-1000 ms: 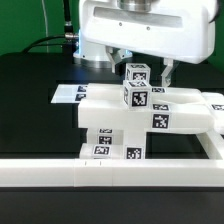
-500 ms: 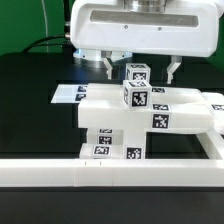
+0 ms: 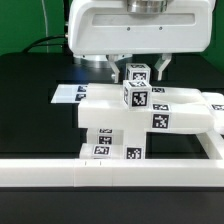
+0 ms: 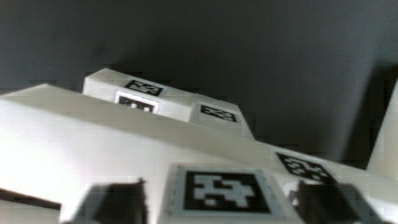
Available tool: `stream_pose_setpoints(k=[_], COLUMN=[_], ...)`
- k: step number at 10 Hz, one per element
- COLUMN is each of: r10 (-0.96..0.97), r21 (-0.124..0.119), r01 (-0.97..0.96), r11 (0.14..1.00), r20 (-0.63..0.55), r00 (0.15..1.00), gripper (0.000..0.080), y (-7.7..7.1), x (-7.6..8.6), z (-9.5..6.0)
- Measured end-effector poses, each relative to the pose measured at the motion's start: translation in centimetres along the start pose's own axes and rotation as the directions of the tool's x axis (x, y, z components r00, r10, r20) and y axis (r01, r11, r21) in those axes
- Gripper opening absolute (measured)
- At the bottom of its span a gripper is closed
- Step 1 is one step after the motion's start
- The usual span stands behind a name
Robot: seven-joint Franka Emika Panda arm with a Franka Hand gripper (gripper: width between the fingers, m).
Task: Assemble chair
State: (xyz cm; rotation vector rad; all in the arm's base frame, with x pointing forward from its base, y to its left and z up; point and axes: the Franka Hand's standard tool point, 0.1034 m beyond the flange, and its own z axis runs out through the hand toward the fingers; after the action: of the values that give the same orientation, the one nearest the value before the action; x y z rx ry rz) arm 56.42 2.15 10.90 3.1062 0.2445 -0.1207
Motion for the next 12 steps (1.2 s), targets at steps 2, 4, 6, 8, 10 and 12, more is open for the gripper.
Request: stream_pose_setpoints(k=[2, 4, 6, 8, 10, 12], r10=[0.001, 0.042, 0.265, 0.469, 0.621, 0.722], r21=[0.000, 0.008, 0.053, 0.069, 0.081, 0.079], r01=[-0.001, -0.042, -0.265, -0.469, -0.622, -0.723], r11=[1.000, 0.999, 0.963, 0.881, 0.779, 0.686], r20=[0.000, -0.001, 0.001, 0.016, 0.033, 0.045], r00=[1.000, 0.999, 0.964, 0.883, 0.783, 0.690], gripper=[0.0268, 0.0268, 0.0268, 0.0268, 0.0269, 0.0269], y=[0.02, 0.10, 0.67, 0.61, 0.54, 0.50], x=[0.00, -0.02, -0.07, -0.03, 0.04, 0.06], z=[0.00, 0.02, 0.08, 0.12, 0.13, 0.13])
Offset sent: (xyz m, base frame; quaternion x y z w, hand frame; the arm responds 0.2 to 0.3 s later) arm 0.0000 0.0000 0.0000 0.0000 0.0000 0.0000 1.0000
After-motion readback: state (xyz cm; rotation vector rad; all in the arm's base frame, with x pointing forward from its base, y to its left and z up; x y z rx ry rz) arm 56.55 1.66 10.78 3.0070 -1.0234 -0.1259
